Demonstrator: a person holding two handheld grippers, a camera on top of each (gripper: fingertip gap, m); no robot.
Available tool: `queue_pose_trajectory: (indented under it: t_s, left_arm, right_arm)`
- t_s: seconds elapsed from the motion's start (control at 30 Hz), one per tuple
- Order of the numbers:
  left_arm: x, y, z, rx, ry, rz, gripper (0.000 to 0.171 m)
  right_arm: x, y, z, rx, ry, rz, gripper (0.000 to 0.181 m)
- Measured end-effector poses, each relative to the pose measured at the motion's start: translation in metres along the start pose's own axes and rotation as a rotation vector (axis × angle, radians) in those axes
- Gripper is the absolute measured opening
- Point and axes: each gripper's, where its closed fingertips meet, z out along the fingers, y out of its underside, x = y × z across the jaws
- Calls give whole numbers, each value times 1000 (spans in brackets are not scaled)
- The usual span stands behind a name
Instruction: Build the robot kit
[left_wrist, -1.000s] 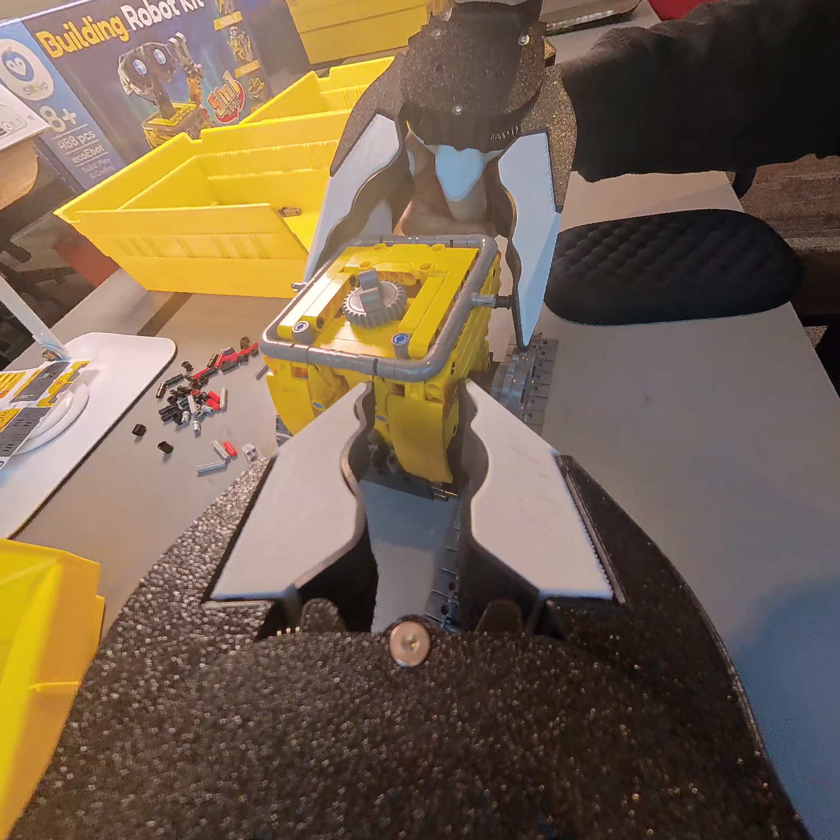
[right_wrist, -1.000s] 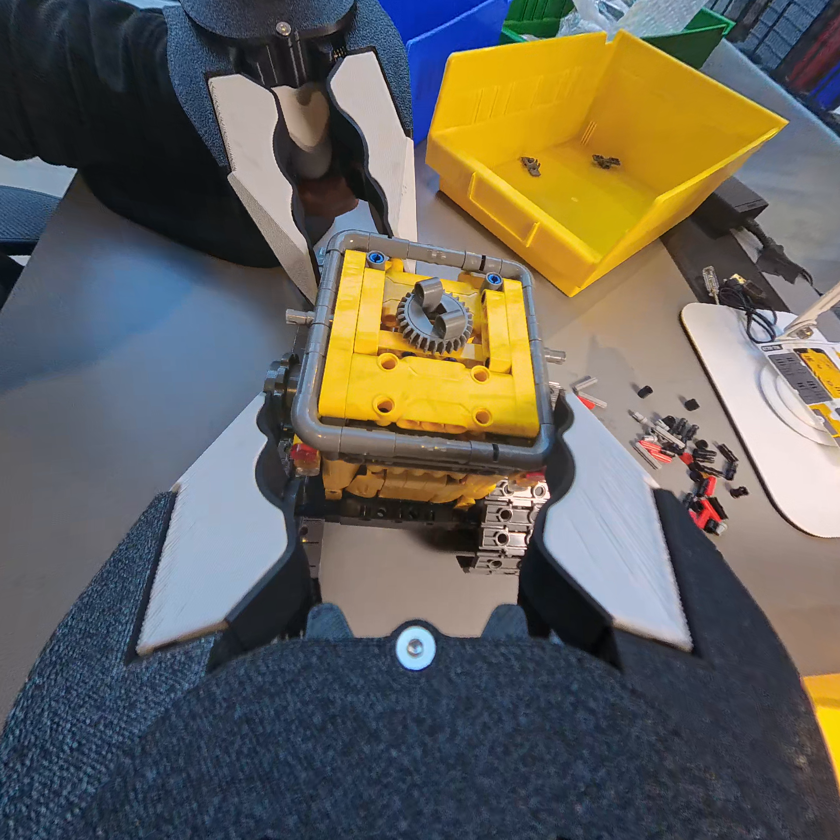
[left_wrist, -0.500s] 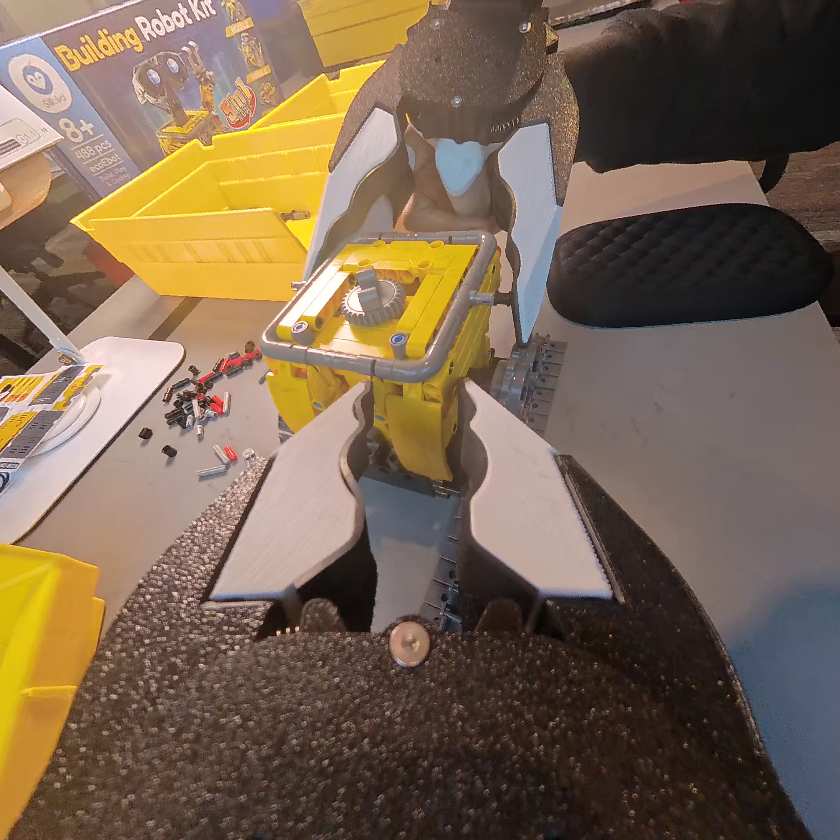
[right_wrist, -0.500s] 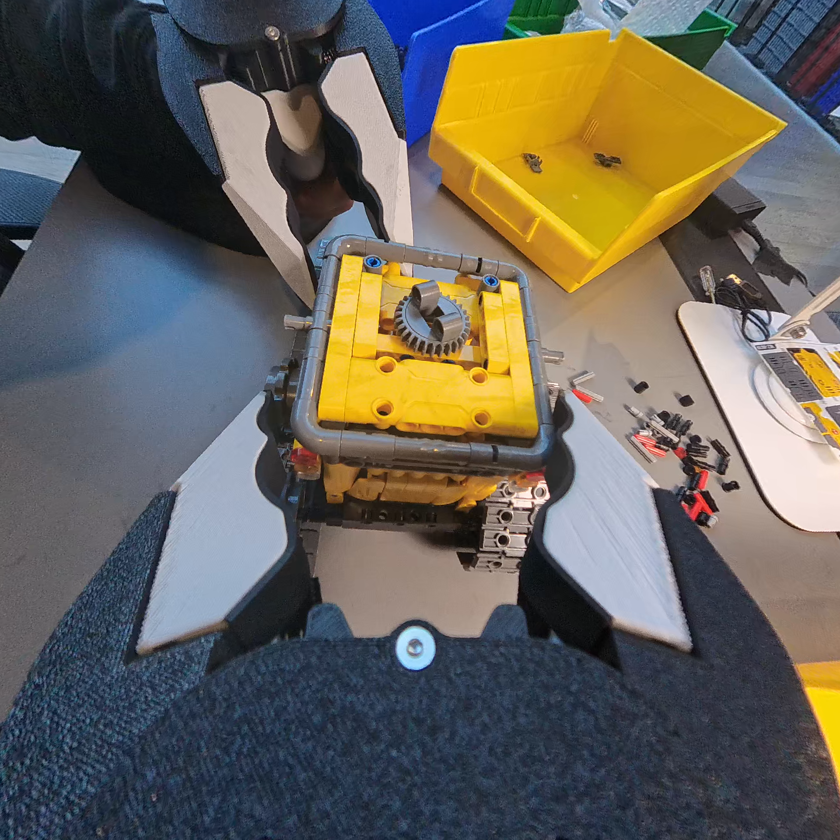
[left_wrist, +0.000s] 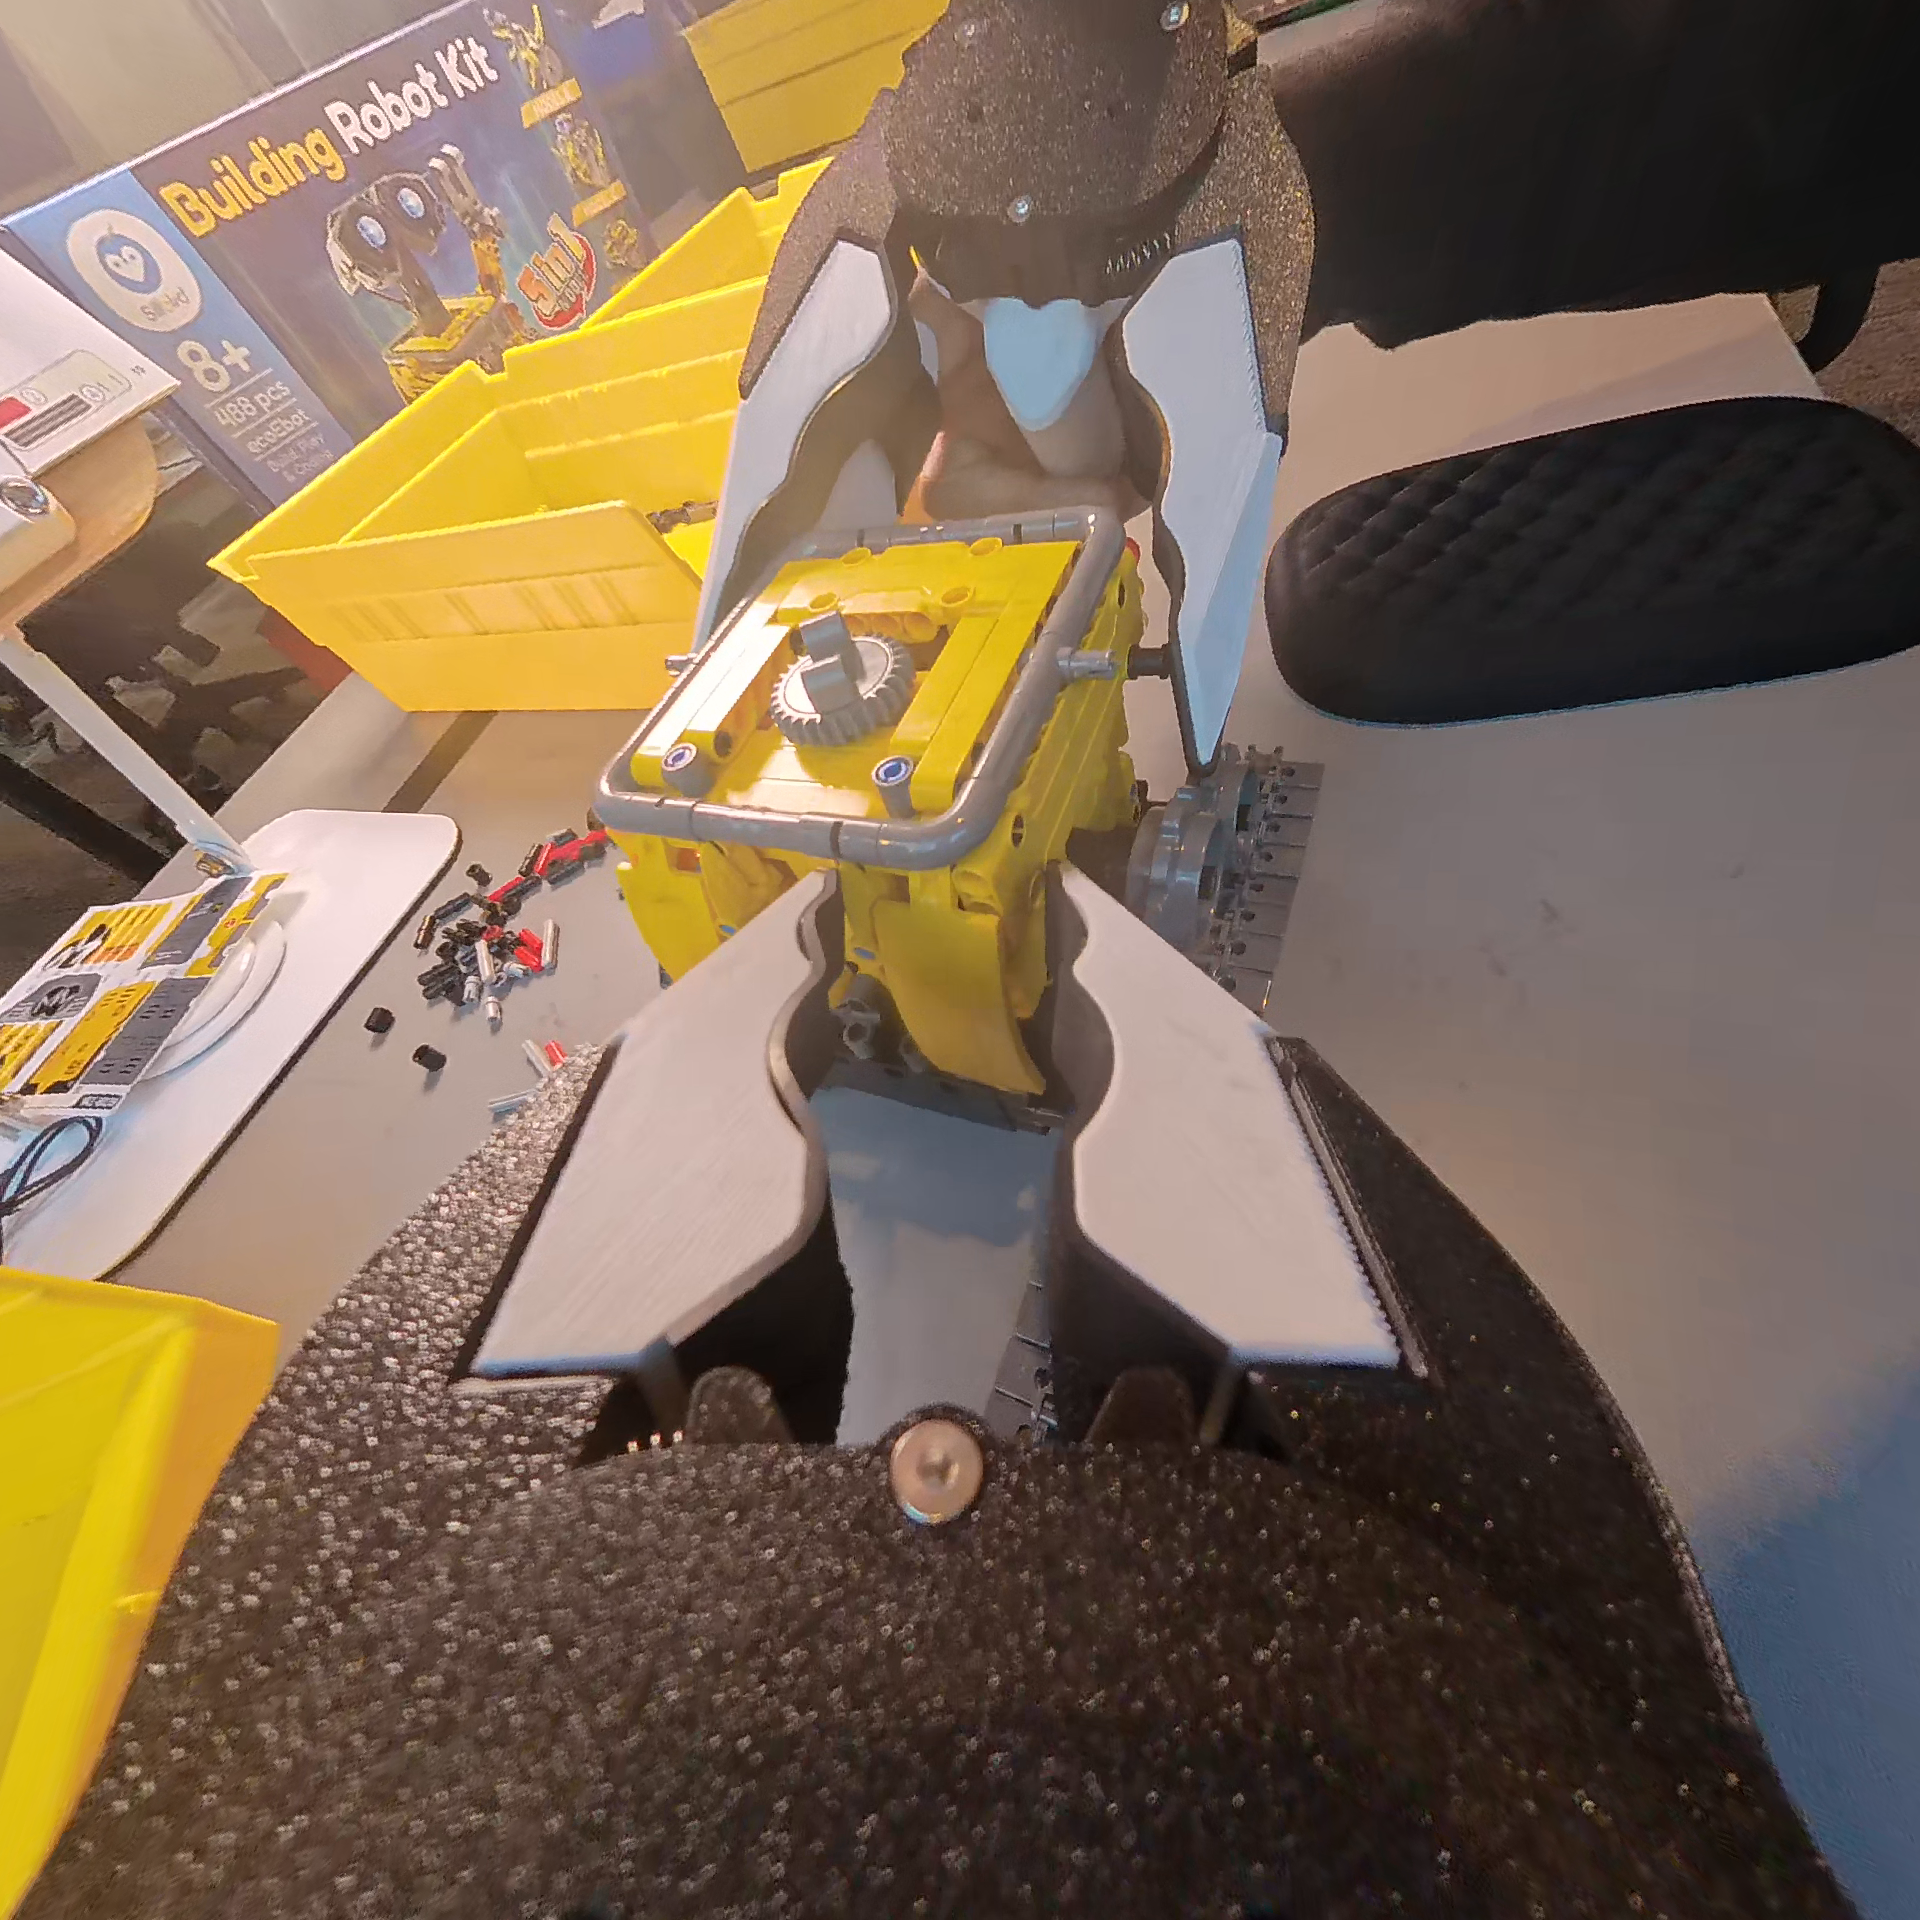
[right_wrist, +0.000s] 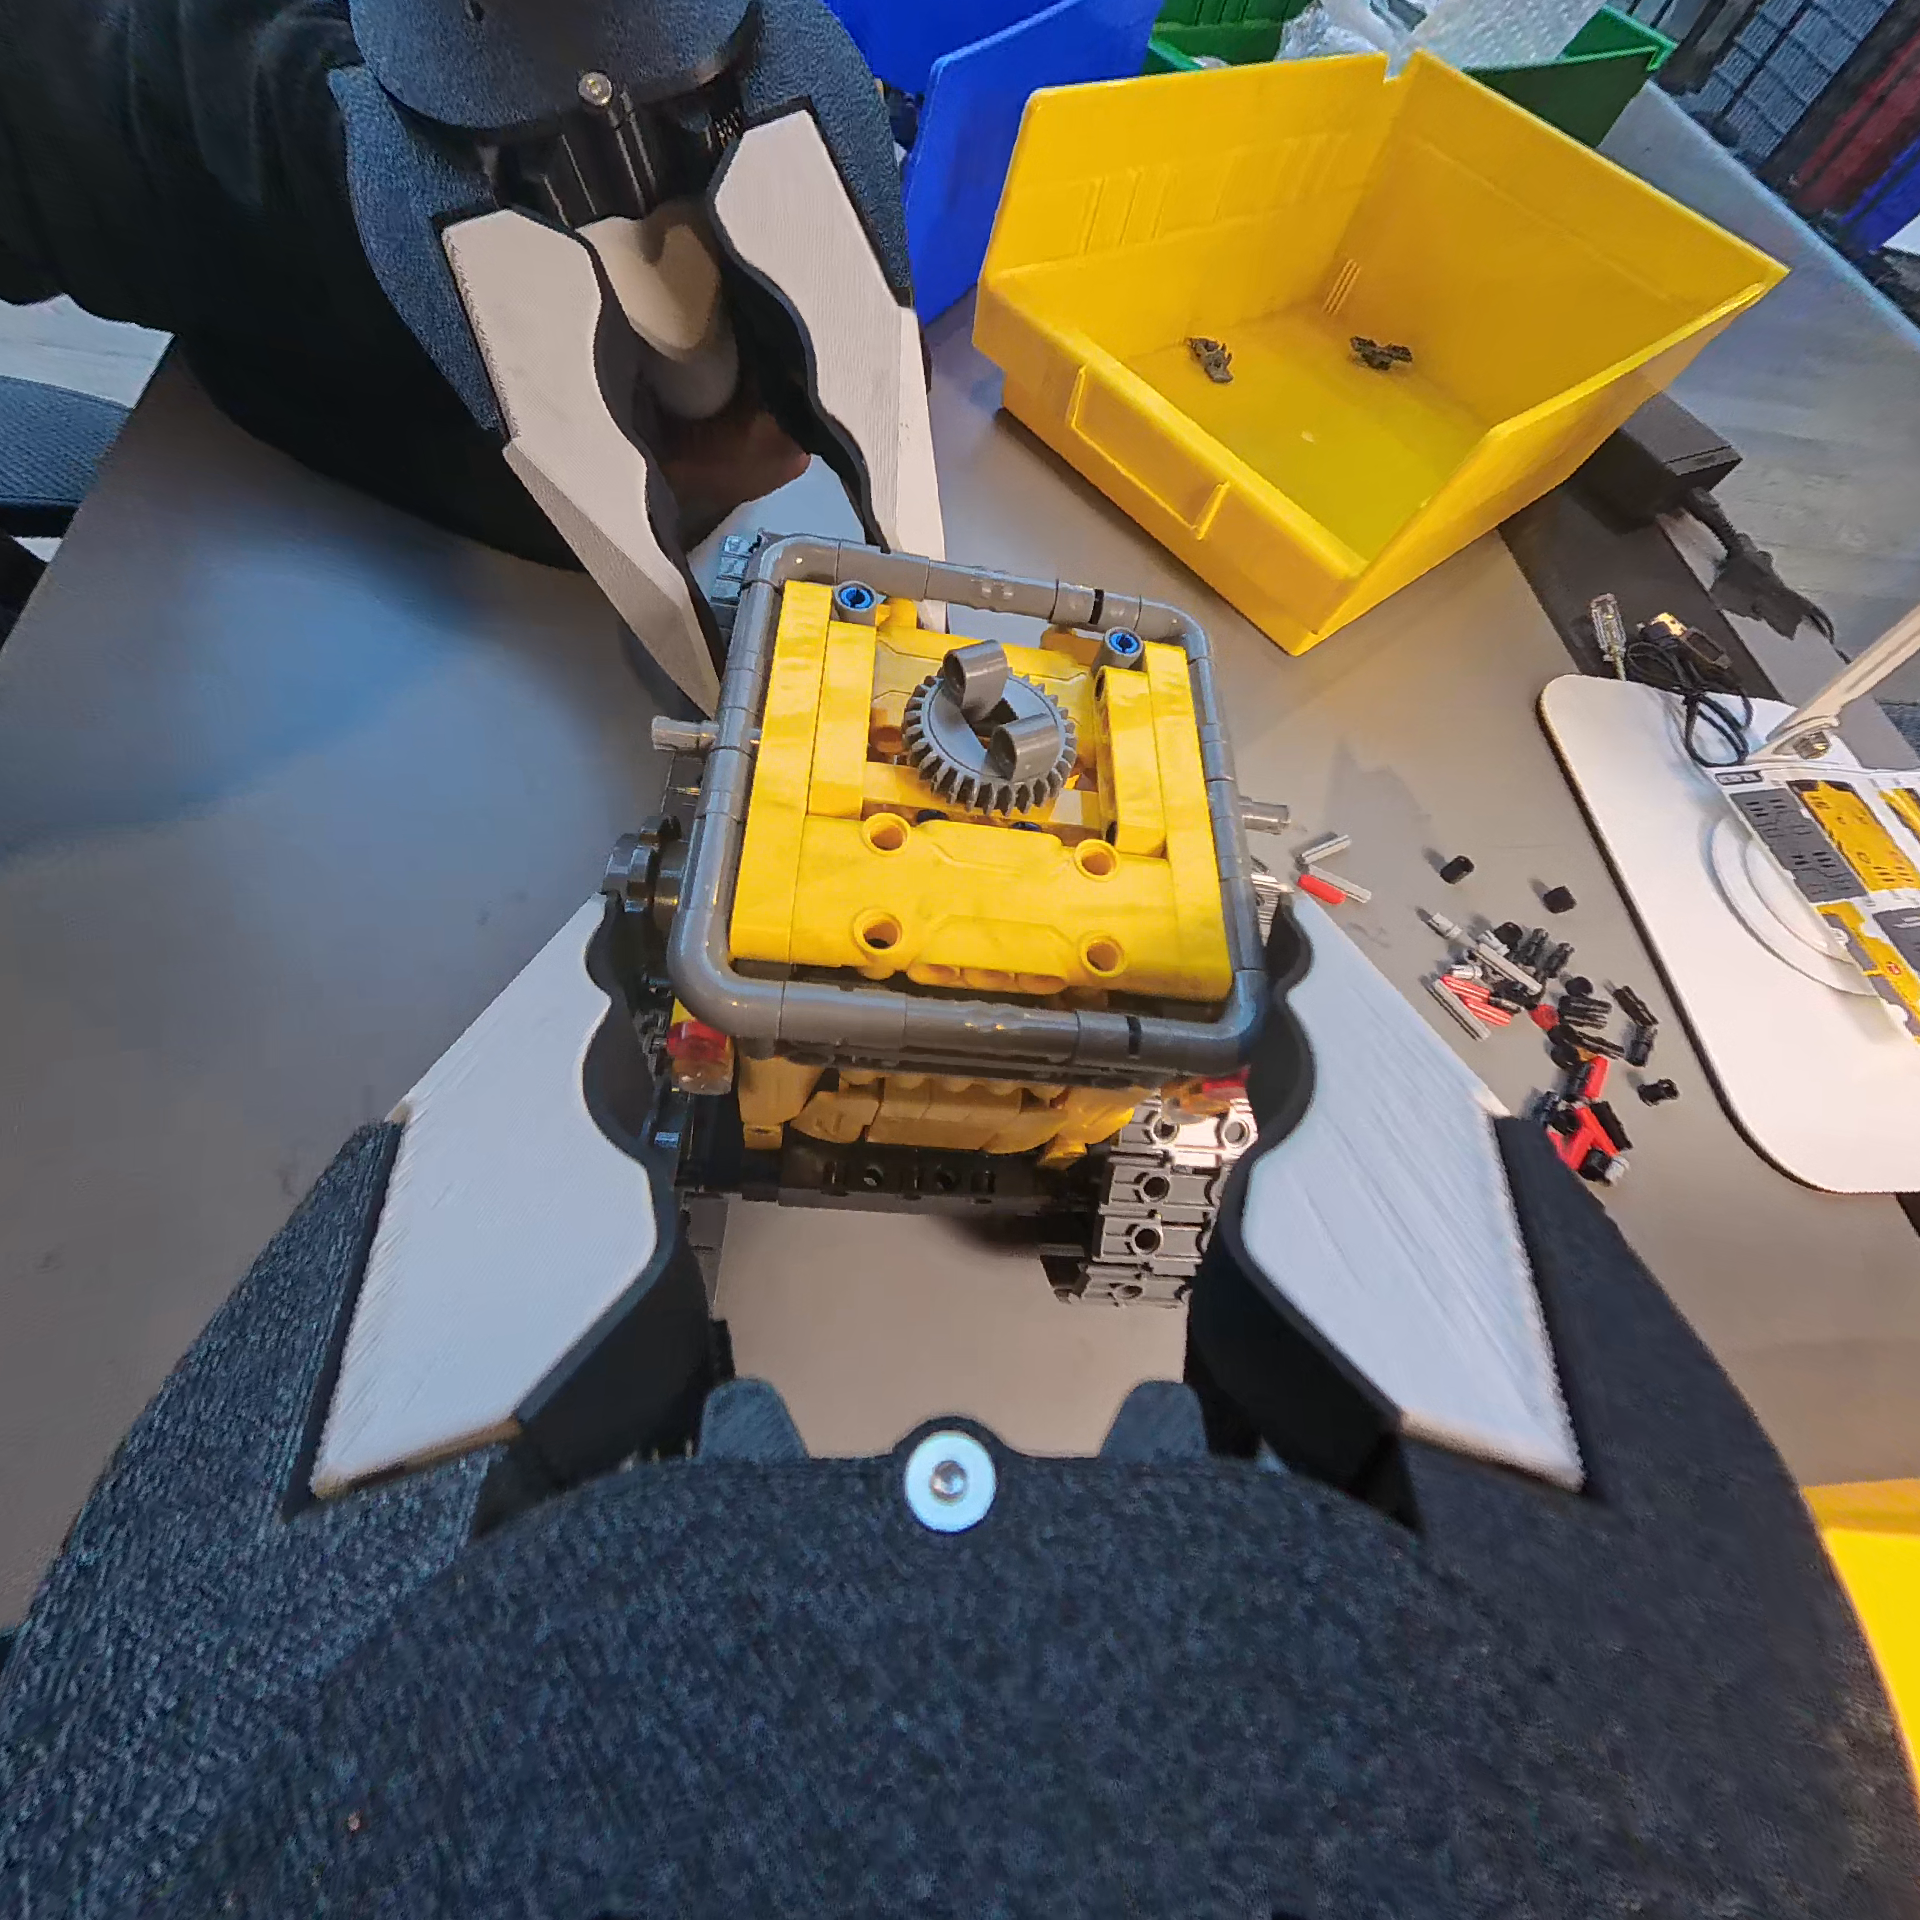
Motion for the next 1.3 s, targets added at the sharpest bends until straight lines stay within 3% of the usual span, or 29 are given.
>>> queue_pose_trajectory:
  t_s: [0.63,0.8,1.0,1.17,1.3]
  left_arm:
    - [-2,6,-1,-41,-19,29,37]
    - [-6,6,-21,-24,36,-97,44]
    - [-8,68,-68,-300,126,-223,53]
    - [-11,135,-109,-643,6,-288,50]
    - [-8,149,-126,-682,-31,-411,48]
  right_arm:
    - [1,1,4,1,12,-23,120]
    - [2,0,0,2,35,-13,119]
    - [7,-11,-21,51,37,31,118]
    - [-3,-16,-39,49,30,36,113]
    - [-25,-6,-45,42,28,57,111]
